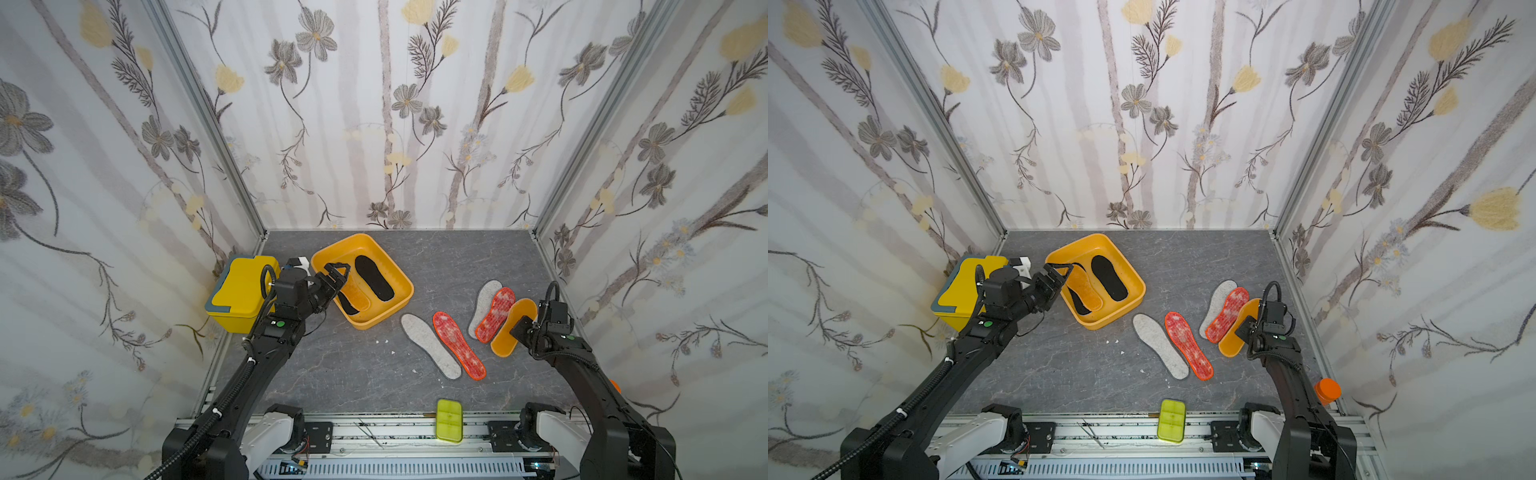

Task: Put the insoles into the storage box
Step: Pick up the insole from the center of the board, then place the insole in the storage box.

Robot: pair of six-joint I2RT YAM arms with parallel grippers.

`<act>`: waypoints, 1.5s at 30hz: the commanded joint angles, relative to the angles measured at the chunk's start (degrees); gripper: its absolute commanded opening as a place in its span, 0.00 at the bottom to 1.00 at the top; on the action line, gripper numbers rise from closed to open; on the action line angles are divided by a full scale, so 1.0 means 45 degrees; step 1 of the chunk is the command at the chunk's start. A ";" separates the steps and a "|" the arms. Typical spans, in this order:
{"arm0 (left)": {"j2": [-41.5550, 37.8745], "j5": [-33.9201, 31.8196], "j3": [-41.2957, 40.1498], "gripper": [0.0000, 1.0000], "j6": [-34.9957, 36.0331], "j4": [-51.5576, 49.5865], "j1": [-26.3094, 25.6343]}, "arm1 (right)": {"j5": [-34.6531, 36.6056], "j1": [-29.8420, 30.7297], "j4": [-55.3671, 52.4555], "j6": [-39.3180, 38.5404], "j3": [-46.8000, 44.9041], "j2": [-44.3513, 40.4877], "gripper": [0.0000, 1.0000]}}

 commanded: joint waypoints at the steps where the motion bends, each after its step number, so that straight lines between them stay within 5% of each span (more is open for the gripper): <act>1: 0.0039 -0.0092 -0.0033 1.00 0.0023 0.0121 0.0019 | -0.0341 -0.0006 0.0186 -0.0371 0.0221 -0.0376 0.00; 6: 0.0190 0.0039 -0.0025 1.00 -0.0108 0.0213 0.0024 | -0.1897 0.0053 0.0771 -0.1350 0.1113 -0.0574 0.00; 14: 0.0196 0.0068 -0.0038 1.00 -0.0213 0.0218 0.0023 | -0.2217 0.1481 0.0218 -0.2319 0.4798 0.0665 0.00; 31: 0.0069 0.0318 -0.0296 1.00 -0.0384 0.0082 0.0043 | -0.0153 0.7707 0.0209 -0.5615 1.3037 0.8328 0.00; 45: -0.0469 0.0085 -0.0390 1.00 -0.0411 -0.0348 0.0052 | -0.0864 0.9163 -0.0601 -0.7400 1.6929 1.2839 0.00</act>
